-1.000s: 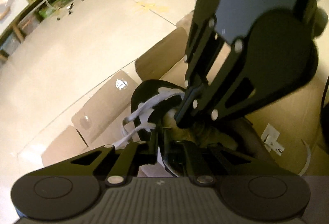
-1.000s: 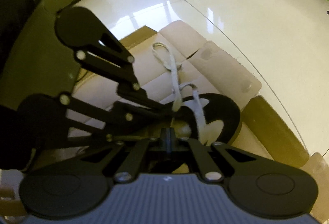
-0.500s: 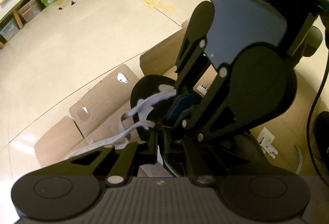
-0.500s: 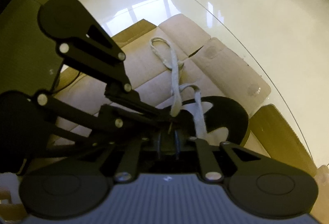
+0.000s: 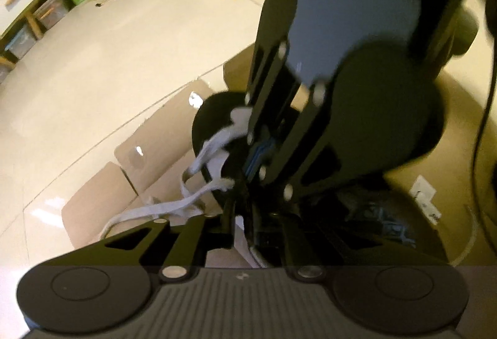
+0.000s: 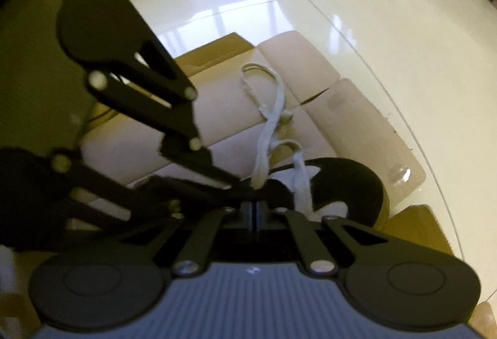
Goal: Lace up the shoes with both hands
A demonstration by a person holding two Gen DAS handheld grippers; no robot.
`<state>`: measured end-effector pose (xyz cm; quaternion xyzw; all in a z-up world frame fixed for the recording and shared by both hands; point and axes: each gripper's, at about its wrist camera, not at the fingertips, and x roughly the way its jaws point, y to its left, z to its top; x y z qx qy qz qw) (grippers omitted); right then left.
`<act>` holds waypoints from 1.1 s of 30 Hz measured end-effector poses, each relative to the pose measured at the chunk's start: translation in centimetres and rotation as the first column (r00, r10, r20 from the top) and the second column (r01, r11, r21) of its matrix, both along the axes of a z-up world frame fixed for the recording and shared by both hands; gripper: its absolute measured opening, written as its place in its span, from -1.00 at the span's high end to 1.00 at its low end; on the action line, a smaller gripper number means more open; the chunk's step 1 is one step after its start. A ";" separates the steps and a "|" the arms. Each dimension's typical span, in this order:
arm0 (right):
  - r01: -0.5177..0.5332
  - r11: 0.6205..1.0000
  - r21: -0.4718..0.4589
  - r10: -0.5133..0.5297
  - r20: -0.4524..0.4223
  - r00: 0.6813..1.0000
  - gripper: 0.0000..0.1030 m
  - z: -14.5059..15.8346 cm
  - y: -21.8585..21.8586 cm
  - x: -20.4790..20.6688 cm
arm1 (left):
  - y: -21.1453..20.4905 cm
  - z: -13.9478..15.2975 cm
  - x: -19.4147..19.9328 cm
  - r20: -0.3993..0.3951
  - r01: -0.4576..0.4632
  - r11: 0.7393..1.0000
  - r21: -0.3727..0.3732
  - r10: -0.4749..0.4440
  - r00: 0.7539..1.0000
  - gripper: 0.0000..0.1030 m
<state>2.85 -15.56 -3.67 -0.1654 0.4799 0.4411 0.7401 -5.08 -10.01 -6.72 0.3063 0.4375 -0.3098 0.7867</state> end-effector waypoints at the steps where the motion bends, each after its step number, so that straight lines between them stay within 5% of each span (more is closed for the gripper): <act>1: -0.006 1.000 0.001 0.006 -0.009 1.000 0.96 0.1 -0.2 0.2 | -0.1 -0.3 0.0 0.004 -0.008 1.000 -0.004 0.008 1.000 0.77; 8: -0.088 0.996 -0.022 0.087 -0.023 0.996 0.95 1.4 -1.7 -1.7 | 0.1 -0.3 0.7 0.006 -0.045 0.998 -0.035 0.046 0.999 0.62; 14: 0.014 0.999 -0.034 -0.016 -0.066 0.998 0.95 2.4 -2.8 -1.6 | -0.4 0.0 1.2 -0.024 -0.042 0.997 -0.058 0.040 0.999 0.63; 20: 0.071 0.997 -0.013 -0.072 -0.124 0.990 0.50 2.4 -2.7 -0.9 | -0.6 -0.1 1.4 -0.028 -0.034 0.998 -0.060 0.032 0.999 0.63; 23: 0.065 0.998 -0.027 -0.068 -0.136 0.988 0.44 2.5 -2.5 -0.6 | -0.6 -0.1 1.5 -0.032 -0.032 0.997 -0.063 0.030 0.999 0.63; 33: 0.046 0.992 -0.118 -0.055 -0.068 0.996 0.46 0.9 -0.1 -0.2 | -0.3 -0.2 0.8 -0.038 -0.026 0.998 -0.063 0.024 0.999 0.64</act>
